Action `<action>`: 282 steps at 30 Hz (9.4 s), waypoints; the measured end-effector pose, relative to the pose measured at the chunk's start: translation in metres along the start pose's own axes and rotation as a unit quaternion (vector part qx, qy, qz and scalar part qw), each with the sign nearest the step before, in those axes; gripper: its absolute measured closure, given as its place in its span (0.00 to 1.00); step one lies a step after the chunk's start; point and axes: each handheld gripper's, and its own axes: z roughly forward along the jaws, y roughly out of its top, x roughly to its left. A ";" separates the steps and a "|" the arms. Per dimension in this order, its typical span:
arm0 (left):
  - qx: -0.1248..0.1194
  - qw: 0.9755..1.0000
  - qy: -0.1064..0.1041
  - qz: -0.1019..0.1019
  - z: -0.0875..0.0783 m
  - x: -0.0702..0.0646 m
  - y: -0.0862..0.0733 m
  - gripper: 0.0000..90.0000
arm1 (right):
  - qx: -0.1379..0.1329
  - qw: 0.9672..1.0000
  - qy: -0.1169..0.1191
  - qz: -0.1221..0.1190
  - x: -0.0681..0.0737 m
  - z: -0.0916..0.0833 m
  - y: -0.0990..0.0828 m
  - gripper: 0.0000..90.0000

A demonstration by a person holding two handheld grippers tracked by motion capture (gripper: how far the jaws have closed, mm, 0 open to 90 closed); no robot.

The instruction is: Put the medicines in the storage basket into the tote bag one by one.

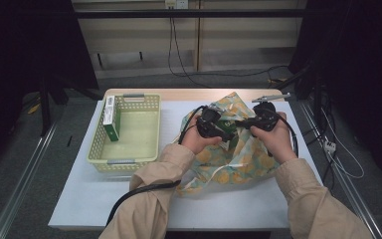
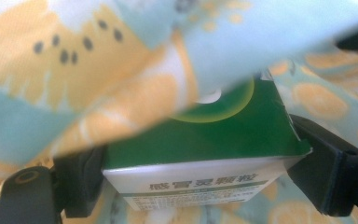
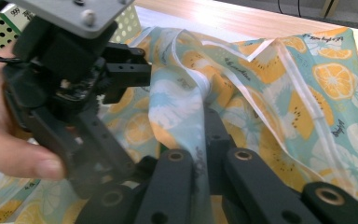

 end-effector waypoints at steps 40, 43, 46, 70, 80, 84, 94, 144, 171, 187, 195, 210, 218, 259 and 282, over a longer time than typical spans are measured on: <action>0.005 0.999 0.028 0.029 -0.167 0.027 -0.039 0.10 | 0.011 1.000 0.000 0.007 0.002 0.007 -0.014 1.00; 0.006 0.999 0.037 0.022 -0.176 0.034 -0.041 0.10 | 0.012 1.000 0.000 0.007 0.002 0.007 -0.014 1.00; 0.008 0.999 0.049 0.016 -0.184 0.043 -0.044 0.10 | 0.010 1.000 0.000 0.007 0.001 0.007 -0.014 1.00; 0.007 0.994 0.107 -0.012 -0.231 0.083 -0.059 0.08 | 0.007 1.000 -0.007 0.012 -0.004 0.006 -0.015 1.00; 0.015 0.988 0.150 -0.039 -0.245 0.110 -0.071 0.08 | 0.003 1.000 -0.008 0.009 -0.003 0.006 -0.015 1.00; 0.018 0.984 0.168 -0.056 -0.253 0.124 -0.077 0.09 | 0.001 1.000 -0.007 0.008 -0.003 0.007 -0.016 1.00; 0.010 0.973 0.217 -0.083 -0.265 0.150 -0.090 0.10 | 0.002 1.000 -0.007 0.007 -0.003 0.007 -0.016 1.00; -0.022 0.991 0.126 -0.045 -0.273 0.090 -0.036 0.70 | -0.002 1.000 -0.005 0.019 -0.010 0.004 -0.021 1.00; 0.071 0.992 -0.056 0.085 -0.178 -0.010 -0.025 0.70 | -0.005 1.000 -0.003 0.014 -0.004 0.000 -0.016 1.00; 0.102 0.986 -0.085 0.102 -0.124 -0.033 -0.030 0.70 | -0.006 1.000 -0.001 0.010 -0.002 -0.004 -0.013 1.00; 0.103 0.986 -0.083 0.103 -0.101 -0.036 -0.023 0.70 | -0.008 1.000 -0.004 0.009 -0.003 -0.008 -0.010 1.00; 0.093 0.989 -0.064 0.090 -0.061 -0.038 -0.014 0.70 | -0.013 1.000 -0.006 0.004 -0.001 -0.013 -0.004 1.00; 0.093 0.991 -0.048 0.083 -0.043 -0.042 -0.008 0.70 | -0.012 1.000 -0.001 0.002 0.001 -0.012 -0.004 1.00; 0.074 0.997 0.032 -0.011 -0.095 0.004 -0.067 0.15 | -0.005 1.000 -0.003 0.009 0.001 -0.011 -0.018 1.00; 0.098 0.988 0.119 -0.005 -0.057 0.007 -0.083 0.35 | -0.004 1.000 0.013 0.008 -0.002 -0.013 -0.019 1.00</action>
